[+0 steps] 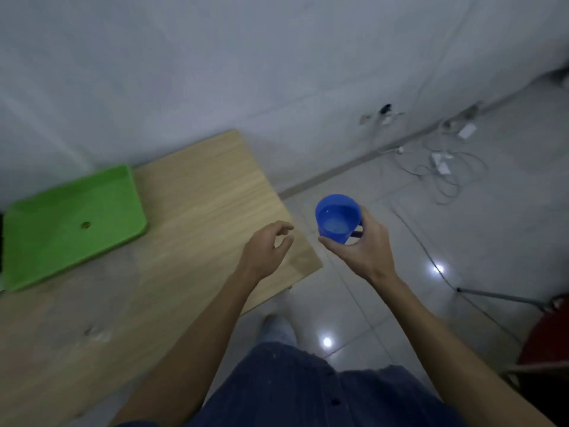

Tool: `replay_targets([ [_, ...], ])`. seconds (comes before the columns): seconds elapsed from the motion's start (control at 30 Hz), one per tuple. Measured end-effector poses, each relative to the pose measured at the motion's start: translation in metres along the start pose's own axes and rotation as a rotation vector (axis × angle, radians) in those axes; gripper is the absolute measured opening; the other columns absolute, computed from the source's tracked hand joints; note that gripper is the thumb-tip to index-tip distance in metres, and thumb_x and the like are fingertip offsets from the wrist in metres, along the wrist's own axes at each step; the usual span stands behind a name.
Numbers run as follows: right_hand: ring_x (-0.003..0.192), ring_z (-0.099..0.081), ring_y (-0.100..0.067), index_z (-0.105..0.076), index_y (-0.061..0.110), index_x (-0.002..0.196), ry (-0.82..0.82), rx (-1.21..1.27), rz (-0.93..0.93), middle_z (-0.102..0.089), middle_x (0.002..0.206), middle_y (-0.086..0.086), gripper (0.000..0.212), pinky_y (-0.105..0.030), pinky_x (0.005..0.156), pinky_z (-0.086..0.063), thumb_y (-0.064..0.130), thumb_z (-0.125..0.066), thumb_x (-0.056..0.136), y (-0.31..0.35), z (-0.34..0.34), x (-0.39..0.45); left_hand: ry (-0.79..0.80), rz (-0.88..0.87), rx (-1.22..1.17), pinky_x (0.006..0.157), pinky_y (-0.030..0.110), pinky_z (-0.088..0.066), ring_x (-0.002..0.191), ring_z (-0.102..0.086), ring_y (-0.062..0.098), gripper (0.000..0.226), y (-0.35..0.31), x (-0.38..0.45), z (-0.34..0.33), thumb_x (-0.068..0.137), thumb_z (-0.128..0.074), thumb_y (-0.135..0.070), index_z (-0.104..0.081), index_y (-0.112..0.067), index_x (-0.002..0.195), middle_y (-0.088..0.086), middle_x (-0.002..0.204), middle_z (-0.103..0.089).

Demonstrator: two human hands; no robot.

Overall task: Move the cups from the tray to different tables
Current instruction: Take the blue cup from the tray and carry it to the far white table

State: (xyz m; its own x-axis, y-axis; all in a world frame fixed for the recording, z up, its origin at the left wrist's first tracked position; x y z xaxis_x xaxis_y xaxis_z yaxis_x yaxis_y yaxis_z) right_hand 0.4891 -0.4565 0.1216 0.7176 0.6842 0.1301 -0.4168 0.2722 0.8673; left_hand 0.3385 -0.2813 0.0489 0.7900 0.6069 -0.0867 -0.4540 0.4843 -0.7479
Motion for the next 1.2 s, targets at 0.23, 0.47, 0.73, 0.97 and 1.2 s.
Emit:
replay_targets([
  [0.23, 0.102, -0.066, -0.003, -0.06, 0.024, 0.134, -0.242, -0.04, -0.161, -0.068, 0.116, 0.015, 0.076, -0.032, 0.083, -0.062, 0.039, -0.093, 0.067, -0.079, 0.109, 0.025, 0.225, -0.154, 0.035, 0.091, 0.037, -0.056, 0.104, -0.068, 0.01, 0.026, -0.087, 0.112, -0.096, 0.099, -0.057, -0.041, -0.068, -0.028, 0.119, -0.009, 0.109, -0.073],
  [0.47, 0.105, -0.064, -0.002, -0.059, 0.021, 0.135, -0.46, -0.062, -0.283, -0.068, 0.12, 0.011, 0.076, -0.024, 0.083, -0.06, 0.037, -0.093, 0.069, -0.151, 0.206, 0.083, 0.419, -0.301, 0.053, 0.09, 0.039, -0.057, 0.1, -0.067, 0.009, 0.023, -0.183, 0.242, -0.188, 0.101, -0.059, -0.037, -0.068, -0.028, 0.12, -0.011, 0.104, -0.071],
  [0.73, 0.107, -0.064, -0.005, -0.057, 0.022, 0.137, -0.629, -0.035, -0.403, -0.067, 0.123, 0.01, 0.08, -0.026, 0.084, -0.06, 0.048, -0.089, 0.068, -0.224, 0.305, 0.174, 0.627, -0.446, 0.097, 0.094, 0.042, -0.058, 0.104, -0.067, 0.008, 0.023, -0.3, 0.384, -0.283, 0.1, -0.059, -0.039, -0.067, -0.03, 0.12, -0.012, 0.106, -0.072],
  [0.97, 0.106, -0.064, -0.002, -0.057, 0.024, 0.136, -0.774, -0.002, -0.478, -0.066, 0.119, 0.015, 0.079, -0.021, 0.083, -0.059, 0.048, -0.091, 0.068, -0.318, 0.409, 0.254, 0.738, -0.527, 0.145, 0.096, 0.043, -0.058, 0.106, -0.067, 0.008, 0.024, -0.397, 0.499, -0.401, 0.101, -0.06, -0.038, -0.066, -0.03, 0.123, -0.011, 0.108, -0.072],
  [1.2, 0.106, -0.063, 0.001, -0.057, 0.023, 0.136, -0.801, -0.005, -0.493, -0.063, 0.116, 0.026, 0.077, -0.016, 0.083, -0.056, 0.043, -0.092, 0.07, -0.411, 0.558, 0.325, 0.801, -0.53, 0.123, 0.097, 0.041, -0.057, 0.107, -0.069, 0.01, 0.024, -0.525, 0.596, -0.535, 0.101, -0.062, -0.033, -0.067, -0.026, 0.124, -0.007, 0.11, -0.074],
])
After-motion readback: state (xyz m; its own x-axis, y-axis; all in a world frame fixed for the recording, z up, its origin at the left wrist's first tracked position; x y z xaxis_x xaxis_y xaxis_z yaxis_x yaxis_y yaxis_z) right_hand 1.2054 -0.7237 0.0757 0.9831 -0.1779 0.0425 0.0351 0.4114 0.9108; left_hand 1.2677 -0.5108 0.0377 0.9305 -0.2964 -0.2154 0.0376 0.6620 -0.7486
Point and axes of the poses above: each hand's wrist, its own x-axis towards the middle knuckle, its own z-axis out of the back of the hand, y = z × x, the point moved 1 cm from there along x, towards the middle knuckle
